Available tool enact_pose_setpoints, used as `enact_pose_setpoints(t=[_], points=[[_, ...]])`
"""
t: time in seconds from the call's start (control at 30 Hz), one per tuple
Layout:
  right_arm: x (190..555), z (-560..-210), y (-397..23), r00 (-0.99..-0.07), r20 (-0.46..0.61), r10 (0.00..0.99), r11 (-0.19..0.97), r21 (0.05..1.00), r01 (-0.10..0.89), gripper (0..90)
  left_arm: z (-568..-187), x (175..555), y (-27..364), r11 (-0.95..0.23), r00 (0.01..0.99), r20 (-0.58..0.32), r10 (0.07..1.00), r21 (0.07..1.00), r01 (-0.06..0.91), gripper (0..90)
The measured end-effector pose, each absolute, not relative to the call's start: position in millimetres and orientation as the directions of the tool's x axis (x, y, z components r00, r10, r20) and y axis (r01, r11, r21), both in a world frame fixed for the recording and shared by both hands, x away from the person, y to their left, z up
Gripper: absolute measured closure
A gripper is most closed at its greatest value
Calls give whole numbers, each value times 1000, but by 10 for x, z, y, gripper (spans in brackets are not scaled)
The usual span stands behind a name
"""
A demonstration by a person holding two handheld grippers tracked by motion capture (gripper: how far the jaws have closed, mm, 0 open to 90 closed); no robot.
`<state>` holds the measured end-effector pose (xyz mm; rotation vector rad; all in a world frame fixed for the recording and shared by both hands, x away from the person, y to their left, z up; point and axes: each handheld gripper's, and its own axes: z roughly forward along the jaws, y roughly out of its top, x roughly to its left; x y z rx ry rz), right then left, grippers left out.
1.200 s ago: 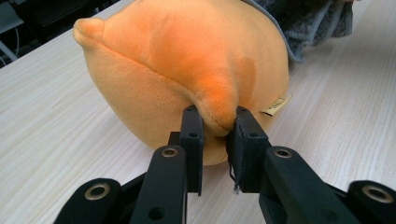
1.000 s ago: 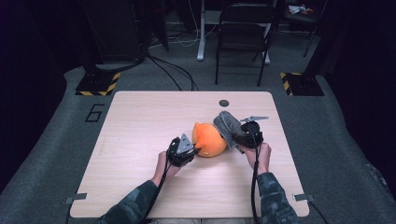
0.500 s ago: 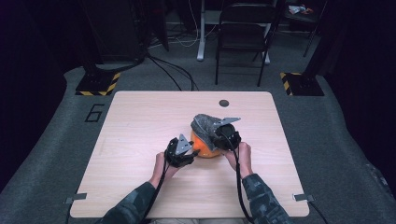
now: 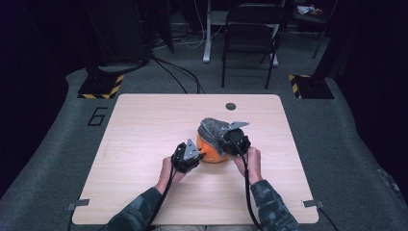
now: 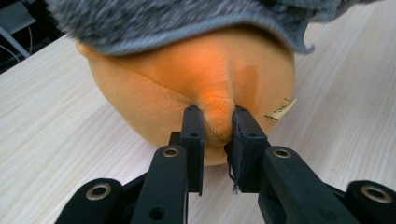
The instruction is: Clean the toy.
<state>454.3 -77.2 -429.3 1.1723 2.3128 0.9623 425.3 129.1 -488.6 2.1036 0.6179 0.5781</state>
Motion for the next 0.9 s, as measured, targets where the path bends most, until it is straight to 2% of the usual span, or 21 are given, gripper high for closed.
enact_pose_setpoints(t=[0.27,0.53,0.63,0.77,0.9], points=[[4658,-4447,-1105,-504,-6,864,371,683,629,788,-4898,4272,1315,-510,775,161,611,828,231,776],[4805,-4813,-1370,-418,56,907,314,573,757,787,-4908,4292,1351,-501,776,144,613,831,241,775],[4828,-4888,-1386,-422,56,905,327,545,772,787,-4910,4300,1357,-496,779,140,612,835,239,774],[4811,-4745,-1456,-400,51,915,300,575,761,787,-4910,4307,1365,-496,782,140,608,836,236,773],[4713,-4343,-1497,-412,83,907,242,699,673,787,-4913,4307,1370,-494,783,140,606,838,233,771]])
